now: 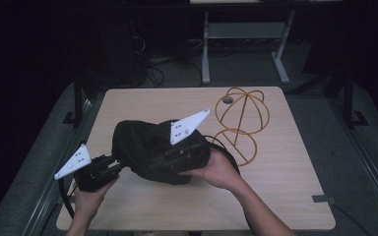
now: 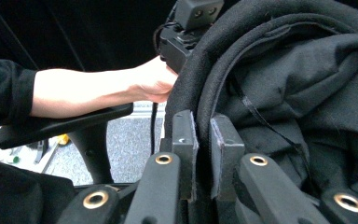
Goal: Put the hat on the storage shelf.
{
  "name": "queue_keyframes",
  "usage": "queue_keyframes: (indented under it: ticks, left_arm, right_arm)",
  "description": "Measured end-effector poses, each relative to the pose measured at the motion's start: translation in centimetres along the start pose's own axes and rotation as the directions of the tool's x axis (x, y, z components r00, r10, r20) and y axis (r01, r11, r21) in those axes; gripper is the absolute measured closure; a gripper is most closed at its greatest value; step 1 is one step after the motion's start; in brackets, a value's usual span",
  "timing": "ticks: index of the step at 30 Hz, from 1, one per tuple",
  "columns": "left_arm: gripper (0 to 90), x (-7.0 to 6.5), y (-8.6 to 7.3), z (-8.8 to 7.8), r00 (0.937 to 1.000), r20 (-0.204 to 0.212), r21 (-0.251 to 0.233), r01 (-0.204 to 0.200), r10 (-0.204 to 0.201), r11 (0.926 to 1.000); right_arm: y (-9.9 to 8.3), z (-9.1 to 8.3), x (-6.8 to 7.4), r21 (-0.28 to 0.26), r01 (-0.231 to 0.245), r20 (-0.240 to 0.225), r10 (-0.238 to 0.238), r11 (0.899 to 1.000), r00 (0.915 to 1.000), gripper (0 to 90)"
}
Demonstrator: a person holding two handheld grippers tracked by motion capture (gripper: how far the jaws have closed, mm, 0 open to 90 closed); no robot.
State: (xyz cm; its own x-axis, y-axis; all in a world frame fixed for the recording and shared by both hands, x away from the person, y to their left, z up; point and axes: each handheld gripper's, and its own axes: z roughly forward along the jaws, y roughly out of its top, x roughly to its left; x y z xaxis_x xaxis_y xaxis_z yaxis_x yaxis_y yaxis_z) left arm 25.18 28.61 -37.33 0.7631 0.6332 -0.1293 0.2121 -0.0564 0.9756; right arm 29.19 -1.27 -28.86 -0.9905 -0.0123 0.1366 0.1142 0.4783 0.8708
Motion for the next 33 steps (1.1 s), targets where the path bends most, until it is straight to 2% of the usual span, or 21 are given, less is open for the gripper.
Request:
queue_keyframes:
  ticks: [4,13,16,22,25,28,31,33]
  left_arm:
    - [85.3,-0.2,0.2,0.3,1.0,0.003,0.01,-0.004,0.004,0.9999]
    - [85.9,-0.6,1.5,1.5,0.9988,0.011,0.029,-0.049,0.049,0.9984]
    - [86.0,-0.7,2.5,1.8,0.9976,0.011,0.042,-0.069,0.069,0.9967]
    - [86.1,-1.3,5.1,2.4,0.9904,0.013,0.094,-0.138,0.138,0.9859]
    - [86.1,-1.7,6.3,2.7,0.9867,0.013,0.118,-0.163,0.162,0.9796]
    - [86.1,-1.9,6.9,3.1,0.9823,0.013,0.146,-0.187,0.187,0.9714]
    - [86.4,-2.1,7.5,3.5,0.9791,0.01,0.169,-0.202,0.203,0.9648]
    - [86.4,-2.1,7.6,3.6,0.9789,0.01,0.171,-0.203,0.204,0.9642]
  right_arm:
    - [-0.9,-0.6,-0.3,-0.008,-0.024,0.007,0.024,1.0,0.9997,81.4]
    - [-2.8,-1.9,-0.9,-0.044,-0.07,0.009,0.071,0.997,0.9975,79.6]
    - [-3.2,-2.4,-1.1,-0.057,-0.076,0.017,0.077,0.995,0.9969,78.5]
    - [-3.9,-3.5,-1.1,-0.081,-0.078,0.051,0.083,0.994,0.9953,76.2]
    - [-4.3,-3.9,-1.0,-0.098,-0.06,0.084,0.068,0.993,0.9941,74.7]
    - [-4.4,-4.5,-0.8,-0.123,-0.061,0.083,0.072,0.991,0.994,72.3]
    - [-5.0,-5.4,-0.7,-0.13,-0.059,0.107,0.073,0.99,0.9915,70.0]
    - [-5.2,-5.6,-0.6,-0.129,-0.061,0.114,0.076,0.99,0.9906,69.1]
